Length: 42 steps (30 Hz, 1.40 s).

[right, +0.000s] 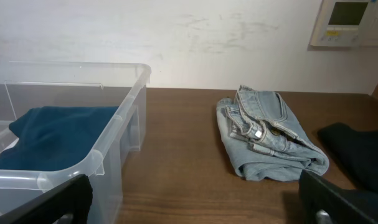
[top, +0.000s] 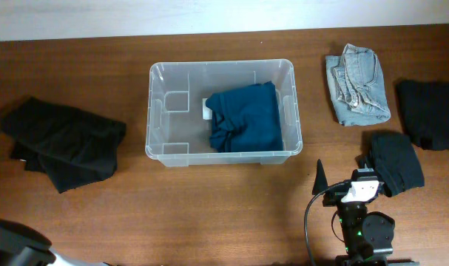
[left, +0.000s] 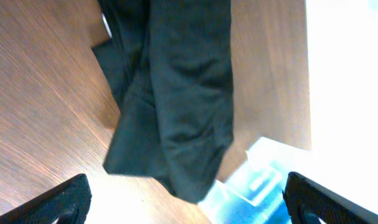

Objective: Pack container

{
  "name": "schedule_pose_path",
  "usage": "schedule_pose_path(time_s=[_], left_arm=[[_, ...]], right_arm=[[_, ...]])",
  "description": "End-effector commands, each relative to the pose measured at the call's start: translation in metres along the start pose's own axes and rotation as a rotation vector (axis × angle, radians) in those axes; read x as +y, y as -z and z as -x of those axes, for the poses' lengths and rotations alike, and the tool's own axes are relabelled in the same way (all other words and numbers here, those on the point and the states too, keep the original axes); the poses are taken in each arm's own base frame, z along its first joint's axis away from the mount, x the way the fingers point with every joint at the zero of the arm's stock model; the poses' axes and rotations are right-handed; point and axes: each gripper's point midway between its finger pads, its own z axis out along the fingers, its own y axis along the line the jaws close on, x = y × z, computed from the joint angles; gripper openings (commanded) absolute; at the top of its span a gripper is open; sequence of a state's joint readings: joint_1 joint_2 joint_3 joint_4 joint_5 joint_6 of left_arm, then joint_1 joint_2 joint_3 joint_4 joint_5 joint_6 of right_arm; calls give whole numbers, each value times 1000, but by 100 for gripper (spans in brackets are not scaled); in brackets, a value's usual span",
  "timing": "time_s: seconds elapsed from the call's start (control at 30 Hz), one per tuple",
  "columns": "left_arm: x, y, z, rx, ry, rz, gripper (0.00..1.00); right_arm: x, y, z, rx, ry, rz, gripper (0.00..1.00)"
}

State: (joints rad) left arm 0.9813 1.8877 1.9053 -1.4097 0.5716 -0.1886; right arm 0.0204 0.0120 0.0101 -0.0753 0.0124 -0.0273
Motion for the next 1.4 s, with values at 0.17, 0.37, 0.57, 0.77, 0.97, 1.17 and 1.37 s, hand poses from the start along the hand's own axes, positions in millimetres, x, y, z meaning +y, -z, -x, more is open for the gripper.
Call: schedule_pose_path(time_s=[0.17, 0.37, 0.57, 0.77, 0.97, 1.17, 1.37], left_arm=[[23, -34, -20, 97, 110, -304, 99], [50, -70, -30, 87, 135, -363, 99], [85, -94, -38, 88, 178, -198, 100], [83, -110, -41, 84, 119, -168, 99], [61, -132, -44, 82, 7, -179, 99], [44, -145, -47, 91, 11, -174, 99], [59, -148, -46, 80, 28, -84, 99]], right_arm=[[2, 0, -2, 2, -1, 8, 98], [2, 0, -2, 2, -1, 8, 98], [2, 0, -2, 2, -1, 8, 98], [2, 0, -2, 2, -1, 8, 98], [2, 0, -2, 2, -1, 8, 98], [2, 0, -2, 2, -1, 8, 98], [2, 0, -2, 2, -1, 8, 99]])
